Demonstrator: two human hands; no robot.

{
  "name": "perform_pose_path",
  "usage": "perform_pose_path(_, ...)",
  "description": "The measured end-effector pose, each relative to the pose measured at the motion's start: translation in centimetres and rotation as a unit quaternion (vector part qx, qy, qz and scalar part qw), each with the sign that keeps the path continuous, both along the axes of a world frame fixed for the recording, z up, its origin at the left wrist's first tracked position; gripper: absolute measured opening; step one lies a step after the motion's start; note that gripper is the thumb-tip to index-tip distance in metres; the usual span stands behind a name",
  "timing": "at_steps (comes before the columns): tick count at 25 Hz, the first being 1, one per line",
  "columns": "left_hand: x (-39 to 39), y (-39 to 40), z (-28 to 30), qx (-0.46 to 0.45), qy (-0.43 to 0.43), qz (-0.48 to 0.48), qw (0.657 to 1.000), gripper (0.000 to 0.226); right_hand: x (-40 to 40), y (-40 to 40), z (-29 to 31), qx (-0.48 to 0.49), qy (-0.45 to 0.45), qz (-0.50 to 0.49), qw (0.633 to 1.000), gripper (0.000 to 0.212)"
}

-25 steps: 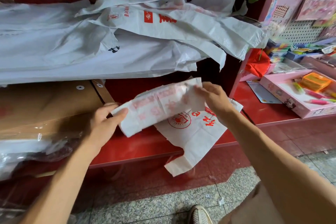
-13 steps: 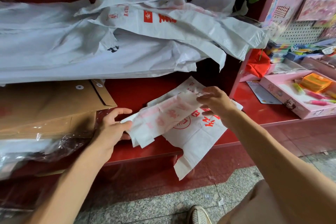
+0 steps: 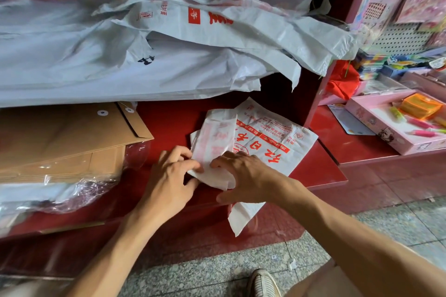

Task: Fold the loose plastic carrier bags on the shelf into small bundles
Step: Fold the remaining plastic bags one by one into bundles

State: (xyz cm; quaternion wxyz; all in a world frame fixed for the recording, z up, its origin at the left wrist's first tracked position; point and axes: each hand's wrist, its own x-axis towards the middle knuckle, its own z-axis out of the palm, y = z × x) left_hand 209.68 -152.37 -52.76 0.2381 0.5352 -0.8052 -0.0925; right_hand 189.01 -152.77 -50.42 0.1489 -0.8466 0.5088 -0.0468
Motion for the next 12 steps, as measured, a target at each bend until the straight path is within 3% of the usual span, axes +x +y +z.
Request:
perform_pose_path(2, -0.1, -0.2, 0.6, 0.021, 0.057, 0.003, 0.998, 0.004, -0.2, 0.0, 0.1, -0.004, -0.041, 0.0, 0.999, 0.055)
perform_pose_path(4, -0.4, -0.2, 0.8, 0.082, 0.119, 0.014, 0.989, 0.014, -0.4, -0.1, 0.3, 0.015, -0.088, -0.013, 0.996, 0.045)
perform_pose_path(6, -0.7, -0.1, 0.8, 0.108, 0.15, 0.038, 0.982, 0.01, -0.6, -0.6, 0.2, 0.005, -0.145, -0.054, 0.988, 0.03)
perform_pose_path(8, -0.7, -0.1, 0.6, 0.143, 0.179, 0.071, 0.971, 0.024, -0.5, -1.1, -0.1, -0.013, -0.177, -0.104, 0.979, 0.015)
perform_pose_path(12, -0.9, -0.4, 0.5, 0.154, 0.228, 0.125, 0.953, 0.028, 0.2, -2.2, -1.6, -0.029, -0.199, -0.158, 0.967, 0.028)
